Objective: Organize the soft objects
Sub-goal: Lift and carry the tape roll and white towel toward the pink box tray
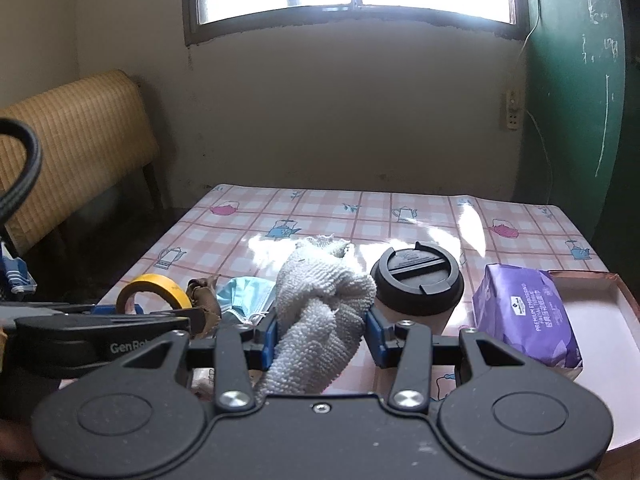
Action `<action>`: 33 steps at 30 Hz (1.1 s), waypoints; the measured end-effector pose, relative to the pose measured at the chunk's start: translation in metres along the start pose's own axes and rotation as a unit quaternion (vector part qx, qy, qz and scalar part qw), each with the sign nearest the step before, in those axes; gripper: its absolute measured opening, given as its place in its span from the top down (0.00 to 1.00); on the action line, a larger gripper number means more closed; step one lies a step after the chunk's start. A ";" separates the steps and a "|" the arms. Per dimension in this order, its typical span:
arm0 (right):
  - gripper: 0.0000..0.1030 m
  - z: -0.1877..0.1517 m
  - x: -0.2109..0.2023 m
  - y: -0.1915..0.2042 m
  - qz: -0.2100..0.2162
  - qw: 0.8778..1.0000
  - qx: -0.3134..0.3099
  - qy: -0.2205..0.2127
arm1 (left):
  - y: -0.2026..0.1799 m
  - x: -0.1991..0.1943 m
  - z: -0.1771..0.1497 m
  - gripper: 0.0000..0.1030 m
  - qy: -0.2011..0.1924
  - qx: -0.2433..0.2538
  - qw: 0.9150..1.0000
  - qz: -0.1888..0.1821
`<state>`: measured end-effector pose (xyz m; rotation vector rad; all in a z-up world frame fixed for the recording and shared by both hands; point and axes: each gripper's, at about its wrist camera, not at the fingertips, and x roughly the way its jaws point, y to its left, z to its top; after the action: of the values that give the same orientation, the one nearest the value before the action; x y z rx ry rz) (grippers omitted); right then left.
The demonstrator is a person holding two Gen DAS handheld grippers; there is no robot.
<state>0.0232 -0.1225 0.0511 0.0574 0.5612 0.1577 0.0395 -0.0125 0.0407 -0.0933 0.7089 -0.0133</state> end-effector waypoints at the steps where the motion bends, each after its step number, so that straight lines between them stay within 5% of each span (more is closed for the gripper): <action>1: 0.49 0.000 -0.001 0.000 0.000 1.000 0.001 0.000 | -0.002 0.000 0.000 0.40 0.000 0.001 1.000 0.000; 33: 0.49 0.006 -0.020 -0.052 -0.048 0.998 0.035 -0.015 | -0.059 0.000 0.007 0.40 -0.010 0.050 0.998 -0.048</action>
<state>0.0162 -0.1769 0.0617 0.1007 0.5391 0.0428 0.0448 -0.0704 0.0513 -0.0325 0.6827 -0.1398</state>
